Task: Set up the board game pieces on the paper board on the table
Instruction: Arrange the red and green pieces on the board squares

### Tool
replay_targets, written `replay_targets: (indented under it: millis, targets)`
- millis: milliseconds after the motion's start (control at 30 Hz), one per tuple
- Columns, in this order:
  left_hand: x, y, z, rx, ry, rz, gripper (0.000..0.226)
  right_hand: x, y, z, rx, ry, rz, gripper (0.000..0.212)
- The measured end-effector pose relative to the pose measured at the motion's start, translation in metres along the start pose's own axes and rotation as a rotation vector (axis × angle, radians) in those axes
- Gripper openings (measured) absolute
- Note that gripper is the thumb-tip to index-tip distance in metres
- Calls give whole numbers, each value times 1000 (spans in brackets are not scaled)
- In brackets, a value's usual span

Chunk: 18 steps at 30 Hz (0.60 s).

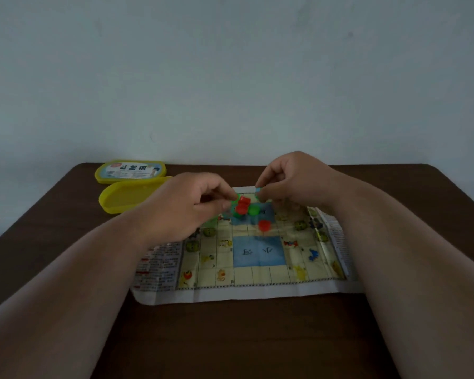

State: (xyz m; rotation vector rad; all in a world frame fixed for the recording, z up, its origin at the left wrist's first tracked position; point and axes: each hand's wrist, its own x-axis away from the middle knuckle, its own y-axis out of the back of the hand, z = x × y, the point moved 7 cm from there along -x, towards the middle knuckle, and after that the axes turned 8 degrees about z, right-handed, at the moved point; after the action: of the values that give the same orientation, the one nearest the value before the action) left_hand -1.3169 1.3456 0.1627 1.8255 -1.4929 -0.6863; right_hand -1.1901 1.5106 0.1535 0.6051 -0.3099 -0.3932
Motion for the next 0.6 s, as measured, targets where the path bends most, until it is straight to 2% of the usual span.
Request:
replay_targets:
  millis: [100, 200, 300, 467, 600]
  targets:
    - [0, -12, -2, 10, -2, 143, 10, 4, -3, -1, 19, -23, 100, 12]
    - [-1, -19, -2, -90, -1, 198, 9, 5, -4, -3, 86, -59, 129, 8]
    - [-1, -17, 0, -138, 9, 166, 7, 4, -2, -5, 134, -67, 125, 6]
    - [-2, 2, 5, -227, 18, -15, 3, 6, 5, -6, 265, -76, 109, 5]
    - [-1, 7, 14, -370, 92, 48, 32, 2, 15, -4, 242, 26, -72, 9]
